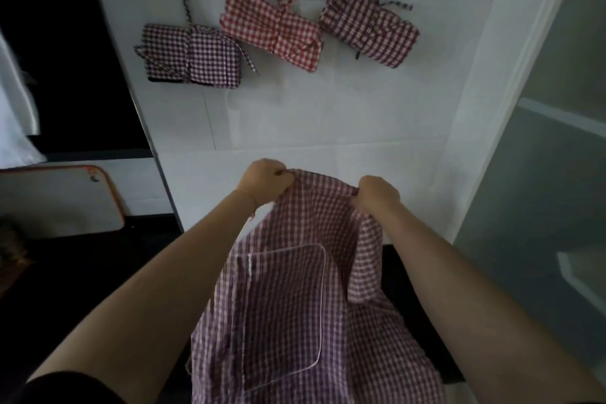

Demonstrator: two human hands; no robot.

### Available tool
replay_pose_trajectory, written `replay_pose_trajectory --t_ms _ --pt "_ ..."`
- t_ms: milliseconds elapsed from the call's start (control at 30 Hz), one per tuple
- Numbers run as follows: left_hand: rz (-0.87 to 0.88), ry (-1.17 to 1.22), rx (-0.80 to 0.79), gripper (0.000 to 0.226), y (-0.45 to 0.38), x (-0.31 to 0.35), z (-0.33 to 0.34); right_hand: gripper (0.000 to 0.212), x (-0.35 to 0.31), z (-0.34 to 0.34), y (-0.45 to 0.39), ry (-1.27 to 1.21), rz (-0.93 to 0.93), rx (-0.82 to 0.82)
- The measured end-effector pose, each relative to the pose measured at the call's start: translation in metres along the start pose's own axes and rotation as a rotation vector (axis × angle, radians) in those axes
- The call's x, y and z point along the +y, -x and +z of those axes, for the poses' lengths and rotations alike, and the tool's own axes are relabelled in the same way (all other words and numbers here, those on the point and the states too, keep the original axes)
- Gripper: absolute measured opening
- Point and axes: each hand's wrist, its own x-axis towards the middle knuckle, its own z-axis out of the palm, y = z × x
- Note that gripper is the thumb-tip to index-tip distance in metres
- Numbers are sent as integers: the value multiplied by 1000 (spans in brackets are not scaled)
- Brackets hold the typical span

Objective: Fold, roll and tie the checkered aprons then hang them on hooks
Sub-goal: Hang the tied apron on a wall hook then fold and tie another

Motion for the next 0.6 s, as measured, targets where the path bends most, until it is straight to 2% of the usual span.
replay_pose_trajectory --t_ms 33,100,167,267,333,433,500,533,600 --pt "-60 -37 -131 36 1 -8 7 33 2 3 2 -7 14 -9" --pt "-111 -107 -277 36 4 -24 18 31 8 11 1 -6 69 28" --pt "-82 -151 -398 33 12 -28 22 20 12 10 2 8 146 138" --pt "-103 -168 -710 28 25 -30 31 14 11 19 1 40 217 184" --pt "-149 -38 -842 22 32 -34 37 15 8 27 0 4 235 183" --pt "-383 229 -975 19 38 -51 49 18 10 39 -7 -126 283 140" --pt "-440 117 -843 33 34 -69 58 20 16 46 -14 -261 337 79" --pt "-447 18 -691 41 30 -79 64 21 20 48 -18 -308 357 55" --pt "-519 25 -372 44 24 -96 71 26 20 49 -22 -336 367 32"
